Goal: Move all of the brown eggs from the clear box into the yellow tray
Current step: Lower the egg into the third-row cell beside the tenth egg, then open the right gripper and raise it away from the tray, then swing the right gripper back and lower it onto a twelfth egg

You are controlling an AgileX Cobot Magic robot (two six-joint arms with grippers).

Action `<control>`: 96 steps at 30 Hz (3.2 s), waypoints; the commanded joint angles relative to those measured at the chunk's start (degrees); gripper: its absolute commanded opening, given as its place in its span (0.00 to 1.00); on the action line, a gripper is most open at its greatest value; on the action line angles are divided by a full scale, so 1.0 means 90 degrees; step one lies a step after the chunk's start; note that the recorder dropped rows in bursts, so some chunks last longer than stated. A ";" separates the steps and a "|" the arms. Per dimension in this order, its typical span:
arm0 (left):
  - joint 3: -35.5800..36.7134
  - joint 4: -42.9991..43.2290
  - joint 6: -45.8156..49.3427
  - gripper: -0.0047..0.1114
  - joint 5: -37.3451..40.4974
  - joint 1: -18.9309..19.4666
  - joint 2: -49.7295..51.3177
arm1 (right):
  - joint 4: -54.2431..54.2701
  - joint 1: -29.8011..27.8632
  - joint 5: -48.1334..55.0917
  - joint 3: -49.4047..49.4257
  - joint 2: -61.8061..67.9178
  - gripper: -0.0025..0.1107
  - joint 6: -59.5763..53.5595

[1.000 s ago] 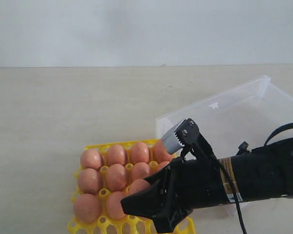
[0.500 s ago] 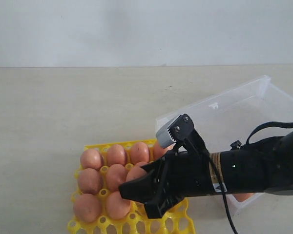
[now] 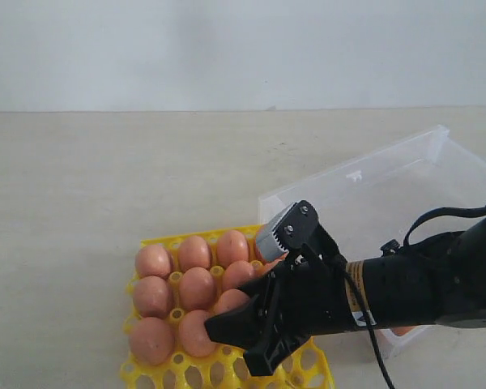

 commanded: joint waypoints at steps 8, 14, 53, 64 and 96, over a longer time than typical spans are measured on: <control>0.0026 -0.0001 0.0027 0.08 -0.0018 -0.0021 -0.0019 | 0.0044 0.0005 0.0173 -0.0015 -0.0001 0.41 -0.0064; 0.0026 -0.0001 0.0027 0.08 -0.0018 -0.0021 -0.0019 | 0.0044 0.0005 0.0173 -0.0015 -0.0001 0.58 -0.0064; 0.0026 -0.0001 0.0027 0.08 -0.0018 -0.0021 -0.0019 | 0.4229 -0.0006 0.1208 -0.0031 -0.4375 0.03 -0.4216; 0.0026 -0.0001 0.0027 0.08 -0.0018 -0.0021 -0.0019 | 0.5497 -0.1027 0.7640 -0.3340 -0.3768 0.03 -0.5389; 0.0026 -0.0001 0.0027 0.08 -0.0018 -0.0021 -0.0019 | 0.5326 -0.2220 1.3060 -0.4954 -0.0397 0.55 -0.8454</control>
